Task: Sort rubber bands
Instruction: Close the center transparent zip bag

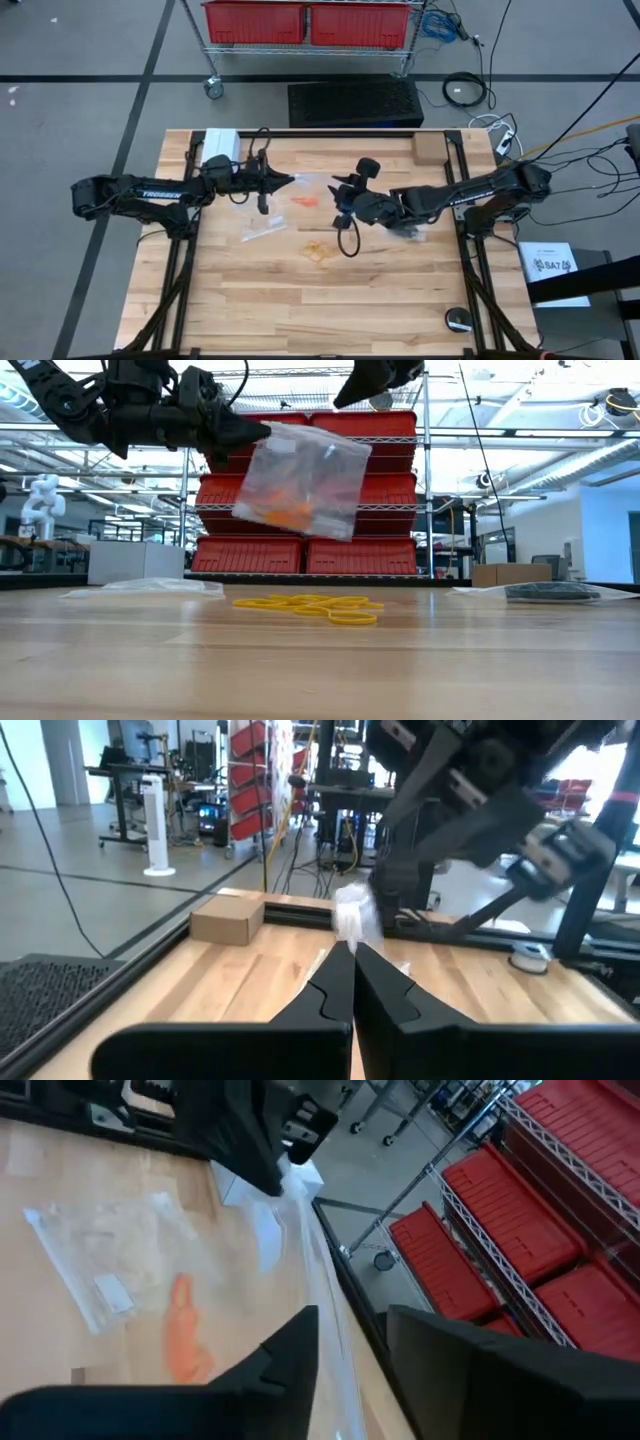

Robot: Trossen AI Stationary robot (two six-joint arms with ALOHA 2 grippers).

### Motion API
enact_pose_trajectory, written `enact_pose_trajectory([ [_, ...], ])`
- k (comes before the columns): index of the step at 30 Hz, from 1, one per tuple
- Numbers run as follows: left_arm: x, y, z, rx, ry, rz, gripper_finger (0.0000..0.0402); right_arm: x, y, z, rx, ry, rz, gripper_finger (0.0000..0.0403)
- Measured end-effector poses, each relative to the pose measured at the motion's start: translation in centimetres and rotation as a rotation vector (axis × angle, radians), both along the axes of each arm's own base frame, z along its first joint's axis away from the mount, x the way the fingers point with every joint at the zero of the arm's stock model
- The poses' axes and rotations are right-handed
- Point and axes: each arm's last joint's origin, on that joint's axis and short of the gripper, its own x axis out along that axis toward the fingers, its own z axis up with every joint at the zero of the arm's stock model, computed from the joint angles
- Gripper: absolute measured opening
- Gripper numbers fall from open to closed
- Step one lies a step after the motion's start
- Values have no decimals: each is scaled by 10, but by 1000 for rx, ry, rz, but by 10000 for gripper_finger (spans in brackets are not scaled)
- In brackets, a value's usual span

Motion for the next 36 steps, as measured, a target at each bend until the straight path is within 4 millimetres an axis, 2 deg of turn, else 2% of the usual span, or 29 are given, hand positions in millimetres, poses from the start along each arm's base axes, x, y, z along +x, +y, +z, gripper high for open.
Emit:
enact_pose_trajectory([
  [6, 0, 0, -2, 40, 19, 5, 1, -6, -2, 10, 63, -61, 20, 141],
  [10, 0, 0, -2, 44, 22, 6, 1, -4, -11, 12, 267, -122, 129, 143],
  [13, 0, 0, -3, 69, 35, 4, 0, 2, -22, 6, 372, -127, 164, 143],
  [18, 1, -1, -3, 89, 40, 1, 0, 12, -41, -6, 356, -92, 146, 144],
  [23, 1, -2, -5, 106, 59, -5, 0, 18, -57, -8, 387, -109, 201, 144],
  [31, 1, -5, -6, 126, 60, -48, 0, 24, -75, 3, 430, -146, 323, 144],
  [36, 3, -10, -6, 158, 60, -74, 0, 40, -79, -5, 447, -100, 358, 144],
])
